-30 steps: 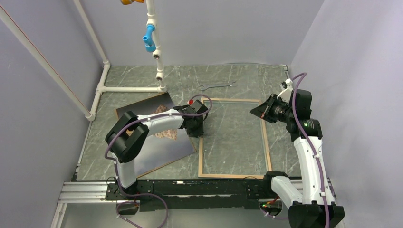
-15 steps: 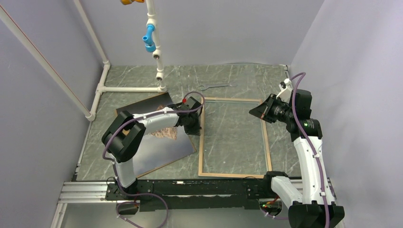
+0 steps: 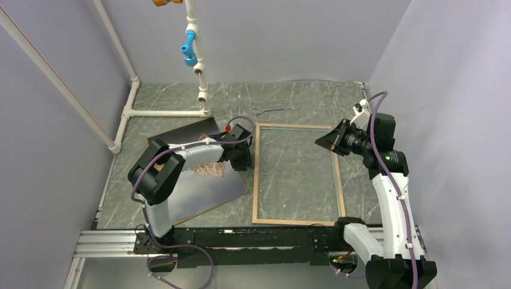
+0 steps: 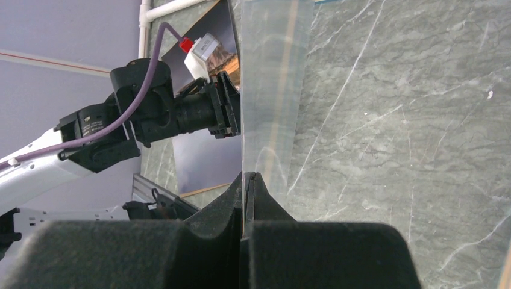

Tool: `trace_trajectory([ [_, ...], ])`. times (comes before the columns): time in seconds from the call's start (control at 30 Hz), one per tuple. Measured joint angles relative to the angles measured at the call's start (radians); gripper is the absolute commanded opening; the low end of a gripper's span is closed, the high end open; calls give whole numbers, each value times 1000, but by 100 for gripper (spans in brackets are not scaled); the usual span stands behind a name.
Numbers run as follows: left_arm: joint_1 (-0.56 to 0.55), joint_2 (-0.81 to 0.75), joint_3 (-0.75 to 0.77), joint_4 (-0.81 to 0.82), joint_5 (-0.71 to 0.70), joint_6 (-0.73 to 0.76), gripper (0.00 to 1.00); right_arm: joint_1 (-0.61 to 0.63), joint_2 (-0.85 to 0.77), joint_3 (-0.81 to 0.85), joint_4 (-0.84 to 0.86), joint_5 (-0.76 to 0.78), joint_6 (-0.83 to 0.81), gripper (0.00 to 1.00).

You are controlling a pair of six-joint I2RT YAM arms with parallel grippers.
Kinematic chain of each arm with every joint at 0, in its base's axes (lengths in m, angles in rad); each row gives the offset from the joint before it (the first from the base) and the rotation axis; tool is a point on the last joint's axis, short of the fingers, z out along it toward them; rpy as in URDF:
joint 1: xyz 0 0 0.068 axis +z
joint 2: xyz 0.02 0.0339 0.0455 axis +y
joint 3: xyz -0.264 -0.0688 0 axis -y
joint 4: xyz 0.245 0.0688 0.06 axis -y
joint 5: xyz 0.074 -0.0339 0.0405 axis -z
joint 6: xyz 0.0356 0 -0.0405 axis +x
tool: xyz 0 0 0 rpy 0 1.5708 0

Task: Put the photo into the frame
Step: Move the photo frame to the center of the board.

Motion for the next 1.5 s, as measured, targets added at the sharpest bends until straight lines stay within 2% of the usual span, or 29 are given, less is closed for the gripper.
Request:
trace_trajectory([
  [0.13,-1,-40,-35,29,-10,16,64,0,0,0,0,-1,0,0],
  [0.27,-5,-78,-65,27,-19,23,75,0,0,0,0,-3,0,0],
  [0.37,-24,-84,-50,10,-48,42,81,0,1,0,0,-3,-3,0],
  [0.47,-54,-57,29,-48,-82,72,81,0,2,0,0,-2,-5,0],
  [0.7,-110,100,241,-120,-106,128,66,0,9,0,-3,-2,-19,0],
  [0.83,-114,169,301,-199,-116,133,48,0,12,0,-6,2,-27,0],
  [1.0,-107,188,321,-231,-130,130,15,0,13,0,-6,2,-30,0],
  [1.1,-99,183,311,-225,-126,119,3,0,14,0,-6,1,-31,0],
  [1.17,-91,168,286,-205,-119,106,0,0,14,0,-6,0,-30,0],
  [1.4,-37,118,219,-200,-118,85,0,0,14,0,-3,-3,-29,0],
  [1.43,-32,118,219,-202,-119,81,1,0,14,0,-2,-4,-29,0],
  [1.5,-29,118,219,-203,-120,76,12,0,14,-1,2,-5,-27,0],
])
